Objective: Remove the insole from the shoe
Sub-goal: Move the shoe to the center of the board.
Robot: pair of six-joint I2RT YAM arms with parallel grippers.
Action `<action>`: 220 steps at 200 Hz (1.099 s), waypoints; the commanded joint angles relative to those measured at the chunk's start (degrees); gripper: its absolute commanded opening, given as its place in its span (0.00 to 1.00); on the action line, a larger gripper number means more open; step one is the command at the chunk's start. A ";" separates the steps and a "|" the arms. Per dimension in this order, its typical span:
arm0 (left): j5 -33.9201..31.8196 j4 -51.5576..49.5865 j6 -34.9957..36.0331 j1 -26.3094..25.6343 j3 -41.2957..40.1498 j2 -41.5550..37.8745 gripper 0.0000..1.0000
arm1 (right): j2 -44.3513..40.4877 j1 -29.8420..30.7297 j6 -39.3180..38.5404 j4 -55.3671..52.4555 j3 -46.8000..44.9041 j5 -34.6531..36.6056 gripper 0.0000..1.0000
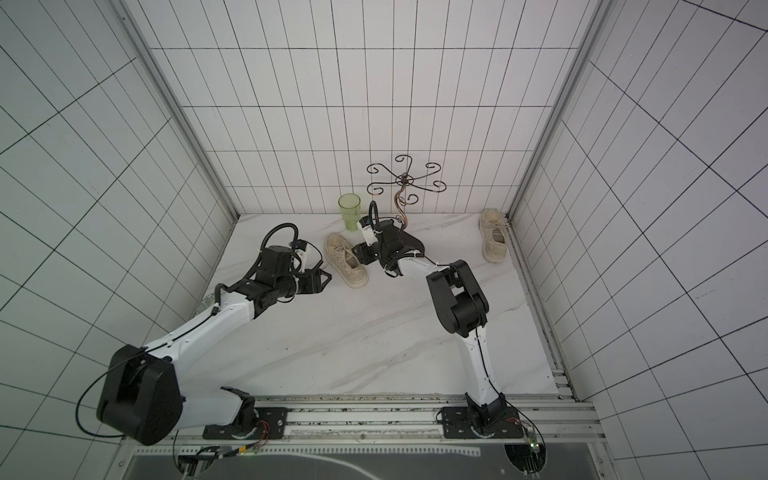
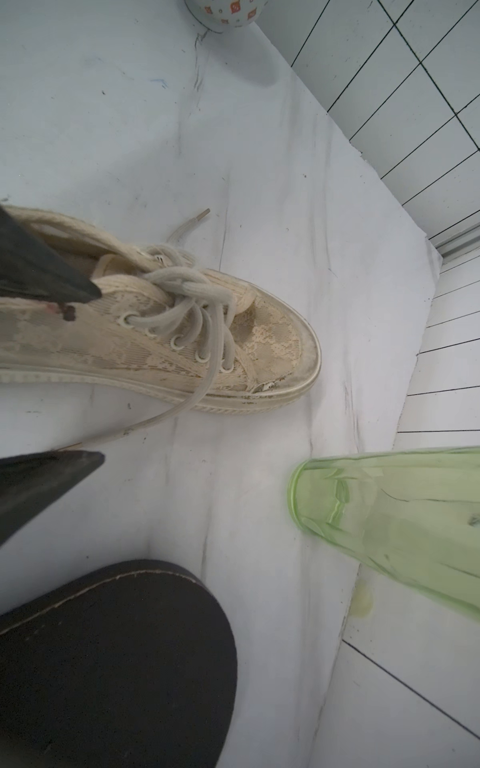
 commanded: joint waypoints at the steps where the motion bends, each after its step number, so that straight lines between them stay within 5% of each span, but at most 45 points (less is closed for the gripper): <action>1: 1.01 1.85 0.72 0.17 -1.32 -0.03 0.61 | 1.34 0.64 -3.70 -7.28 6.79 -2.53 0.57; 48: 1.80 3.64 0.41 0.08 -1.90 2.19 0.62 | 3.21 1.73 -4.17 -9.87 8.43 0.87 0.54; 94: 0.15 7.50 0.32 -0.35 -0.91 5.92 0.63 | -4.84 3.66 -4.58 -5.66 0.51 5.09 0.55; 220: -9.68 4.86 -0.36 -4.04 24.76 33.13 0.55 | -8.27 2.68 0.07 -6.37 -5.08 5.65 0.56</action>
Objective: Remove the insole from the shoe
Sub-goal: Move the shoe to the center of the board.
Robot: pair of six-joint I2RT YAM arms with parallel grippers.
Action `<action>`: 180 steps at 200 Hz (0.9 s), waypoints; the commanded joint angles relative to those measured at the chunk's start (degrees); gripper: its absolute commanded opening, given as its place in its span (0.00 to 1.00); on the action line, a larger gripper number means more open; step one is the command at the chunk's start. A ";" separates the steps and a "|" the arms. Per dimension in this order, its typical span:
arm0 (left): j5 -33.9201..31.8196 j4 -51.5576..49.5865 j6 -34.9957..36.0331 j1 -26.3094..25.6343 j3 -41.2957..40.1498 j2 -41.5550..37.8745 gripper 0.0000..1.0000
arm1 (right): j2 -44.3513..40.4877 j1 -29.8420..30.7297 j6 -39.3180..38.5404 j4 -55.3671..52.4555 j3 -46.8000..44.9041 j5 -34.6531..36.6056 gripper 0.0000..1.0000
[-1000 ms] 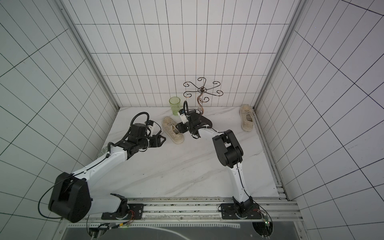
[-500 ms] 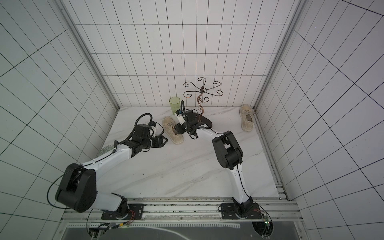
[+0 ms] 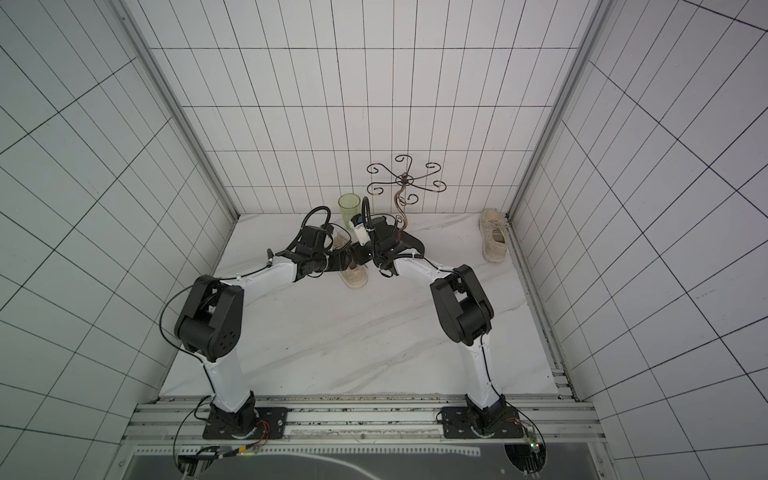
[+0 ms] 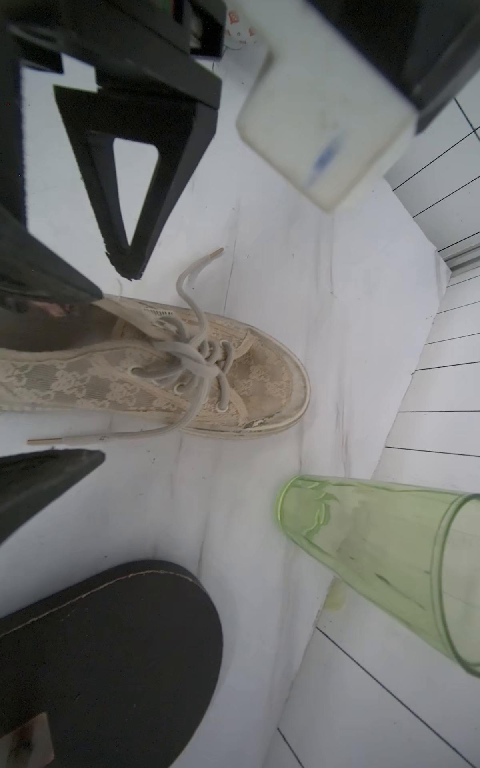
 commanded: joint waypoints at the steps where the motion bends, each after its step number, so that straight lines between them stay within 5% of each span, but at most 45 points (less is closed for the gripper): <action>1: -4.01 0.03 -0.33 -0.88 2.48 2.16 0.54 | -2.37 -0.68 1.46 -0.01 -4.45 0.29 0.56; 73: -8.60 2.68 -0.06 -0.96 0.72 3.37 0.00 | -5.35 -1.83 1.60 -0.35 -7.52 -0.45 0.56; 125: -7.59 5.82 -0.73 -1.09 -3.64 1.70 0.00 | -4.70 -1.71 1.74 -1.47 -7.24 -3.70 0.57; 180: -6.41 8.76 -3.11 -3.31 -14.85 -11.20 0.00 | -4.12 0.31 0.72 -4.45 -6.51 -5.59 0.65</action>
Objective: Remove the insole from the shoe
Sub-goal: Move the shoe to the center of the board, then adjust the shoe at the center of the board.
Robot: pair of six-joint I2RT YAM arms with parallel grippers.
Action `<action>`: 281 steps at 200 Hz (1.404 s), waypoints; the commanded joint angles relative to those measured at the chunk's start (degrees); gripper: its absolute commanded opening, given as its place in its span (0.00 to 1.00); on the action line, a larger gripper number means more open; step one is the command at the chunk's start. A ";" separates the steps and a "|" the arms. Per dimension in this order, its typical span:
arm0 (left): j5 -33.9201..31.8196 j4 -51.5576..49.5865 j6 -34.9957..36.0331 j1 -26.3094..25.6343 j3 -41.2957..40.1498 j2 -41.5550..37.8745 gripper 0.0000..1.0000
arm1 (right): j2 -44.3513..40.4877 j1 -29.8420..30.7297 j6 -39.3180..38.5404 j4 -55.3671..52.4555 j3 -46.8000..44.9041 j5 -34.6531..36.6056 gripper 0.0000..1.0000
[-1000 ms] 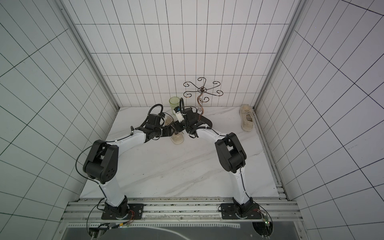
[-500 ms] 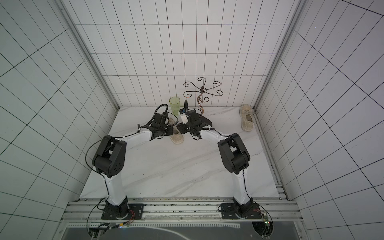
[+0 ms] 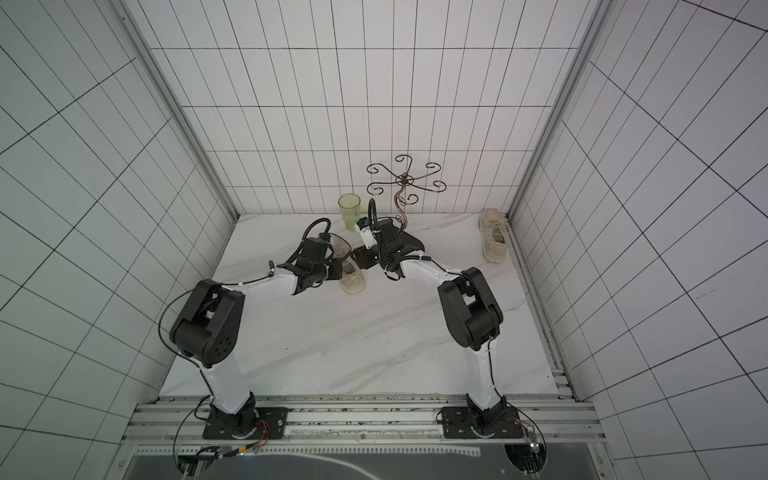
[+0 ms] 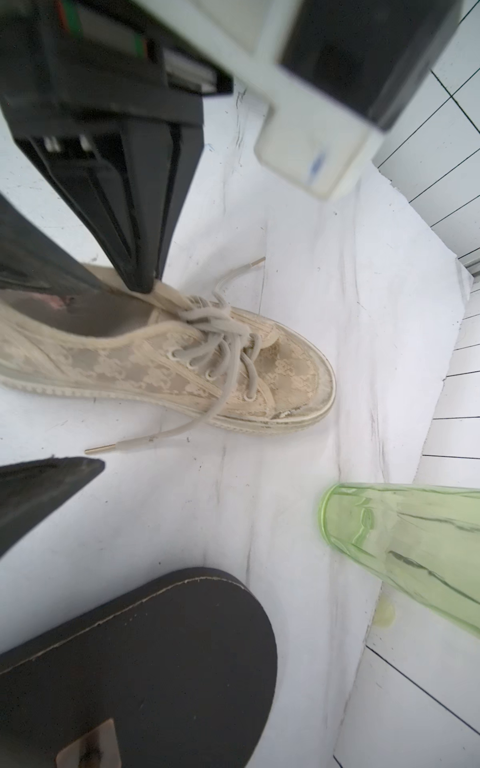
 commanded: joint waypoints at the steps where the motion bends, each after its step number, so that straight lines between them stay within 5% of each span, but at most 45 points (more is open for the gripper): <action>1: 0.83 0.92 -1.65 -1.51 -3.64 -5.92 0.00 | 0.21 1.30 -0.63 -2.11 -2.10 -1.88 0.66; 102: -3.22 1.54 -10.95 -9.43 -23.43 -27.10 0.00 | -11.66 9.30 1.25 -4.42 -17.99 1.15 0.76; 203: -3.69 1.10 -12.01 -10.48 -27.29 -30.61 0.00 | -10.58 14.86 4.23 -4.58 -21.67 10.48 0.70; 230: -3.22 1.10 -12.21 -10.68 -27.95 -30.73 0.00 | -9.61 14.88 4.62 -2.26 -21.12 12.76 0.54; 264: -4.13 -0.03 -12.24 -10.71 -29.44 -32.11 0.00 | -8.80 14.69 4.97 -1.97 -18.94 14.22 0.08; 281: -5.38 -1.89 -12.16 -10.69 -30.42 -33.75 0.00 | -10.67 13.15 5.03 -1.28 -20.37 13.33 0.00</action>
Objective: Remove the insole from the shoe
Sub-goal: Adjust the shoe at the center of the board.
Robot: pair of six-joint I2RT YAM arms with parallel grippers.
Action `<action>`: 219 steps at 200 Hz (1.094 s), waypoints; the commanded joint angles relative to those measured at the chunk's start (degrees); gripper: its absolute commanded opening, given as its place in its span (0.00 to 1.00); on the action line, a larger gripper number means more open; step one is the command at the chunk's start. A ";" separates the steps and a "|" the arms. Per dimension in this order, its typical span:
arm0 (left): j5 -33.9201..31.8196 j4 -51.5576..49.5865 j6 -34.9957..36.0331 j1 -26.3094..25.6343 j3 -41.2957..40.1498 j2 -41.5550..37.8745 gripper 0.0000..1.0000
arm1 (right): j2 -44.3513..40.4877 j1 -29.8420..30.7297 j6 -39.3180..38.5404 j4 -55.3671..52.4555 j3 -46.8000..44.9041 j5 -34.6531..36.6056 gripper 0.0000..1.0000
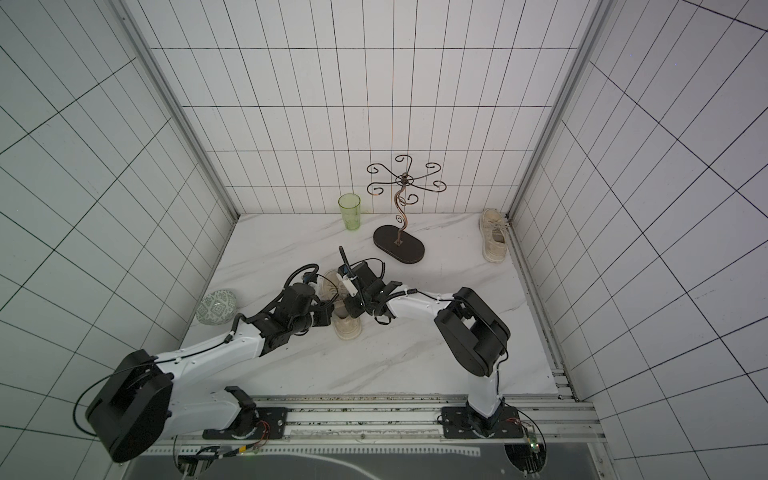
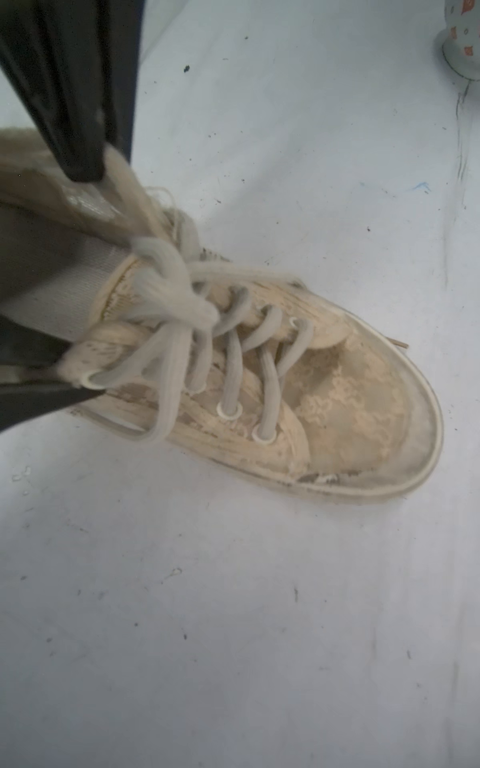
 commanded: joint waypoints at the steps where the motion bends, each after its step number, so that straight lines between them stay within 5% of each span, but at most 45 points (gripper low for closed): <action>1: -2.39 -1.31 -0.70 -0.19 -1.56 -2.89 0.00 | -1.59 -1.81 0.37 1.25 -1.75 1.98 0.00; 85: -6.35 -8.16 -1.84 0.59 -10.31 -11.04 0.00 | -6.30 -13.60 0.16 4.73 -9.83 -8.70 0.00; 173: 0.27 -4.98 1.35 1.31 -6.78 -7.72 0.00 | -6.79 -9.97 -3.16 4.85 -11.30 -15.95 0.00; 189: 0.64 -5.42 2.76 1.09 -4.28 -7.32 0.09 | -6.32 -8.90 -2.42 4.91 -11.13 -15.87 0.00; 219: 0.97 -8.46 4.62 0.91 0.52 -8.52 0.45 | -6.05 -8.04 -0.87 5.22 -11.39 -14.77 0.00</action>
